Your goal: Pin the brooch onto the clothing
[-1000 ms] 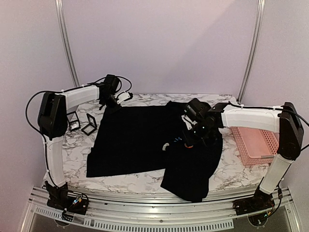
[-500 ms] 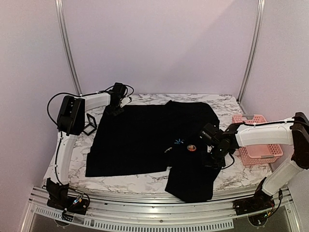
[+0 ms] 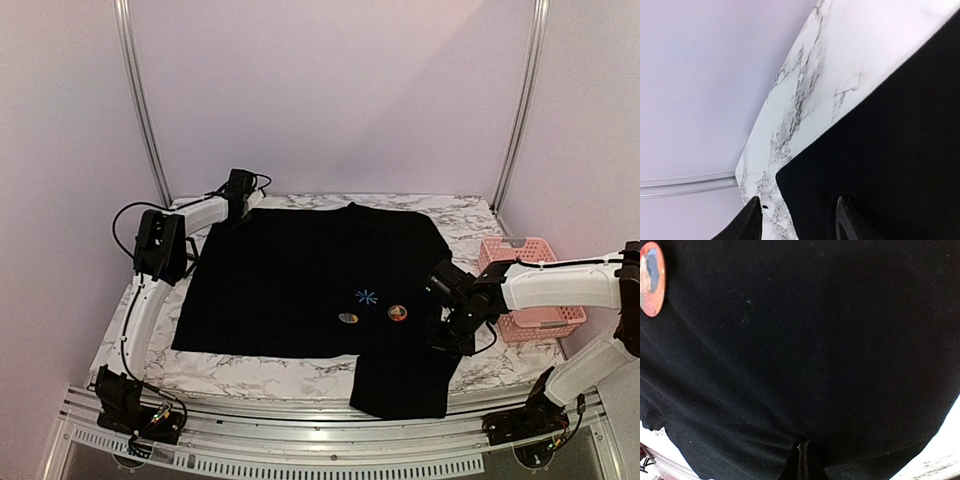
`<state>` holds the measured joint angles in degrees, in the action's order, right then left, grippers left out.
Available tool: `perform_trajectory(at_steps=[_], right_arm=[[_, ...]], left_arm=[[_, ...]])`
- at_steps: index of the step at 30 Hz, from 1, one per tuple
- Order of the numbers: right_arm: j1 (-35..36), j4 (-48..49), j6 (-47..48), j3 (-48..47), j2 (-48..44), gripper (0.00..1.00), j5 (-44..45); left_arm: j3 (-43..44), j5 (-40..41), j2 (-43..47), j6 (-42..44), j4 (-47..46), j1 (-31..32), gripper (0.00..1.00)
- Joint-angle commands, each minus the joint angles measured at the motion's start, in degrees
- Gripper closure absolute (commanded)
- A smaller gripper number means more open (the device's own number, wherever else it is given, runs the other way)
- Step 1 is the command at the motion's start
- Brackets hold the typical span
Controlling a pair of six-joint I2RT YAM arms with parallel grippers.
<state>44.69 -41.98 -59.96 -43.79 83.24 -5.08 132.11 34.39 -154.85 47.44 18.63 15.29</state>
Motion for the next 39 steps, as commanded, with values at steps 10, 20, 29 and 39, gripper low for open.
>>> perform_trajectory(at_steps=[10, 20, 29, 39], right_arm=[[-7.2, -2.7, 16.6, -23.3, 6.6, 0.95, 3.9], [-24.4, 13.0, 32.0, -35.5, 27.9, 0.98, 6.5], [-31.7, 13.6, 34.5, -39.7, 40.6, 0.99, 9.3], [-33.5, 12.5, 37.6, -43.7, 41.2, 0.99, 12.2]], left_arm=[[-11.0, -24.5, 22.1, -9.2, 14.9, 3.1, 0.30], [-57.6, -32.0, 54.5, -14.8, 26.2, 8.2, 0.46], [-90.6, -18.8, 63.2, -9.3, 13.1, 8.1, 0.52], [-94.8, -17.8, 66.4, -9.0, 12.0, 6.9, 0.52]])
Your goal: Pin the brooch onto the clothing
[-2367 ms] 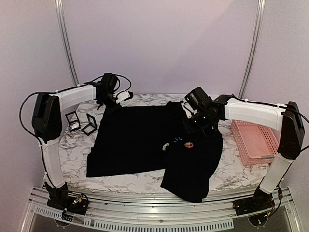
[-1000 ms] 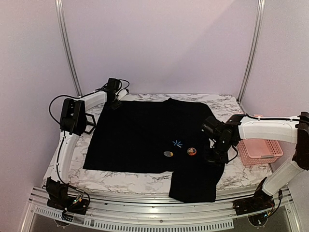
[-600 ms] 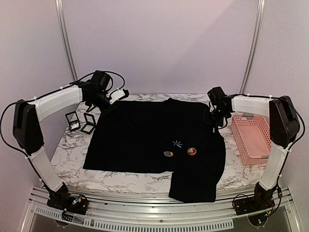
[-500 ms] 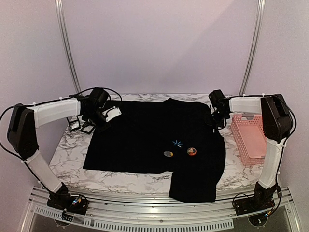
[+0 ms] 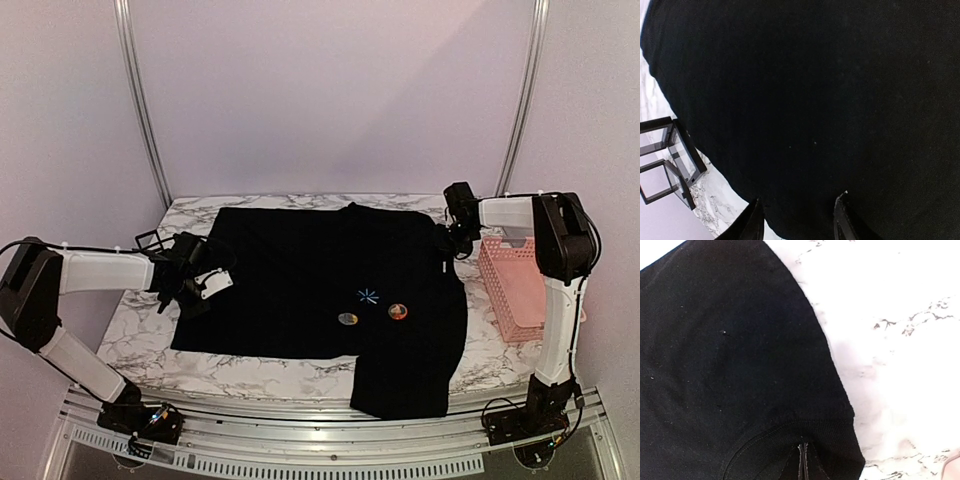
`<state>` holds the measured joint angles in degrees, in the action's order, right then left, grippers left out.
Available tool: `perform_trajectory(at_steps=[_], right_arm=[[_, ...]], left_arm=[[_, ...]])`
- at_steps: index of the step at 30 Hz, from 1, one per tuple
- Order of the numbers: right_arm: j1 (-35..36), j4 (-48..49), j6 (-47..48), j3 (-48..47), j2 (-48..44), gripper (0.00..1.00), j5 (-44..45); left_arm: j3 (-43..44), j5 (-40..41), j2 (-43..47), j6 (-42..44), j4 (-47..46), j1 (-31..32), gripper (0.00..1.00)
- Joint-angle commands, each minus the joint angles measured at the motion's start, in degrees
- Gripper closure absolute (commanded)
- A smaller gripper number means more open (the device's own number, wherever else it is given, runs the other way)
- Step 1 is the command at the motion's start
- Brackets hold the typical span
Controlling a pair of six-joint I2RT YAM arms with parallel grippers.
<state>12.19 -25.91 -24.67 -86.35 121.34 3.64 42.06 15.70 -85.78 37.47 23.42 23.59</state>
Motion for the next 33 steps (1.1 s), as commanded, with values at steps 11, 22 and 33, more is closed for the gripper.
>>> perform_trajectory(at_steps=[11, 22, 33], right_arm=[[-1.7, -6.0, 8.2, -8.8, 3.2, 0.89, -1.3], [-0.2, 14.2, 11.1, 14.0, -37.0, 0.01, -7.9], [0.1, 32.7, 3.8, 54.7, -82.0, 0.01, 4.1]], left_arm=[[-1.0, -1.7, 5.5, -1.0, 11.8, -2.6, 0.39], [19.7, -11.3, 23.8, -29.0, 13.4, -8.7, 0.07], [-7.0, 2.0, 45.2, -37.6, -7.1, -13.8, 0.00]])
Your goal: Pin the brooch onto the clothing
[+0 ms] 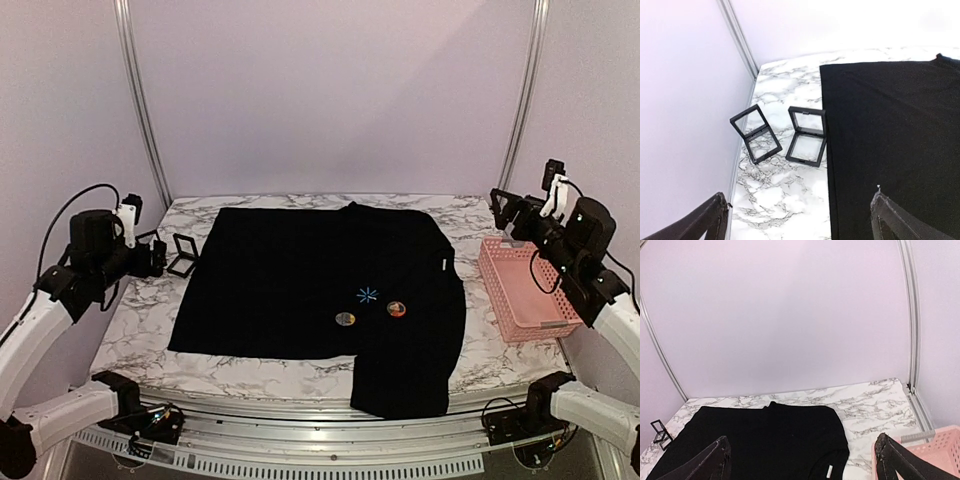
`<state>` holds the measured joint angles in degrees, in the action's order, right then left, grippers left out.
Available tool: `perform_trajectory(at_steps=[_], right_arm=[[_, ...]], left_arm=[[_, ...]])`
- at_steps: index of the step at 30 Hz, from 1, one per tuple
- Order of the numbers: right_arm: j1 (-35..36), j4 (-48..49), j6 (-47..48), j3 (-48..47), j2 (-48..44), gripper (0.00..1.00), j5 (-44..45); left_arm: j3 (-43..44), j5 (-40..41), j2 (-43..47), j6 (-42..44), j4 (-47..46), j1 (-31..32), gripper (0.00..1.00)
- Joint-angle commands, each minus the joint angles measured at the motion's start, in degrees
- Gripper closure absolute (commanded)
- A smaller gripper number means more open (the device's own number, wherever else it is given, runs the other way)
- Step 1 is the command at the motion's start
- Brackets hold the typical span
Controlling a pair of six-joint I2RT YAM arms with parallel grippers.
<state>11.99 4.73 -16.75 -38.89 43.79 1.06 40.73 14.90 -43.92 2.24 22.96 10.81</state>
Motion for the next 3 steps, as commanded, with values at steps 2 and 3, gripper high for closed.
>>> perform_trajectory(at_steps=[2, 3], right_arm=[[0.3, 0.8, -6.1, 9.0, -7.1, 0.01, 9.6], [0.3, 0.6, -6.3, 10.2, -7.8, 0.01, 10.6]], left_arm=[[-7.1, 3.3, 4.6, -2.3, -7.8, -1.2, 0.00], [-7.1, 3.9, 4.8, -2.3, -8.1, -1.2, 0.00]])
